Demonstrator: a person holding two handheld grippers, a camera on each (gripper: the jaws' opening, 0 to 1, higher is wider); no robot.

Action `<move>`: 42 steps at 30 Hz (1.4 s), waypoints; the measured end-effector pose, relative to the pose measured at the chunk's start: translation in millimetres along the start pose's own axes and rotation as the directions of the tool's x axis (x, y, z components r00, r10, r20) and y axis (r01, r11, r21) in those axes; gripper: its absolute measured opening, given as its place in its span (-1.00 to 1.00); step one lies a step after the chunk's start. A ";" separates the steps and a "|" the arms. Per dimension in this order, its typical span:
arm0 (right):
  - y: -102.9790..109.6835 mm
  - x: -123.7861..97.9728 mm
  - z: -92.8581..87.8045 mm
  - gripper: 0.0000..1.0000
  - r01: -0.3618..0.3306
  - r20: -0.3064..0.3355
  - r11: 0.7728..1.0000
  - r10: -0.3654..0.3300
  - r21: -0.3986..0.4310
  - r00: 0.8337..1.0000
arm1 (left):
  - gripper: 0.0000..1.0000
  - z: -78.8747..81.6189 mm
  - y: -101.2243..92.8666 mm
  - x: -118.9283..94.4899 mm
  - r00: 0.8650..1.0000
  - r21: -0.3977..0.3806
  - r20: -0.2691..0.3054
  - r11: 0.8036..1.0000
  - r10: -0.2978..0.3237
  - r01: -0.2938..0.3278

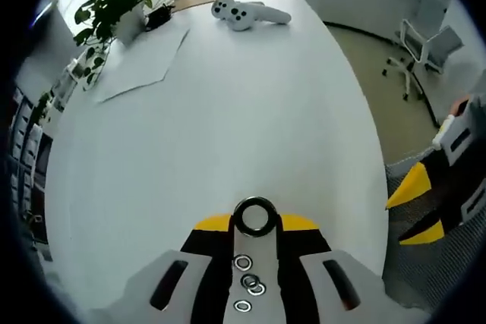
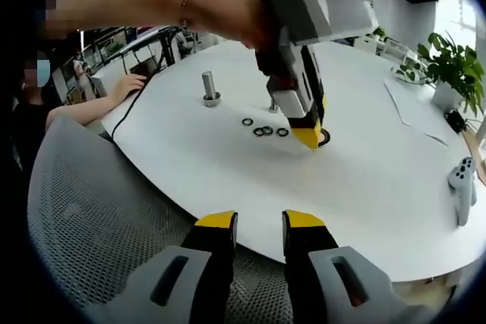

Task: Place the washer onto the threaded stud by aligning its center hole with the stud, sliding it down to the base, and recovering from edge contact or off-axis alignment until the washer reaches the visible bottom stop.

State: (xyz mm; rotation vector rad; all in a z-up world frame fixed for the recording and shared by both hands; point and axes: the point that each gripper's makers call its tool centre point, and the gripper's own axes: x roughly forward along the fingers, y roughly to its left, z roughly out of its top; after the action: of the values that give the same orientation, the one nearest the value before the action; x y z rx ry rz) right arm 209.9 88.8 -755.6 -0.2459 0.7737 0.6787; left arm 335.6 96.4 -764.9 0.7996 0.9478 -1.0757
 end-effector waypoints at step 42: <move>0.8 -1.2 -0.7 -0.49 -0.002 0.002 1.000 0.002 -0.001 1.000 | -0.62 -166.8 42.5 -129.8 0.967 -0.274 -0.094 0.928 0.236 -0.253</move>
State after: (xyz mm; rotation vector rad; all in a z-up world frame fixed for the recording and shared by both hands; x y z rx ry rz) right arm 208.4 88.5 -755.2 -0.2453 0.7722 0.6814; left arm 313.3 302.9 -707.2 0.6919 0.9967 -0.6824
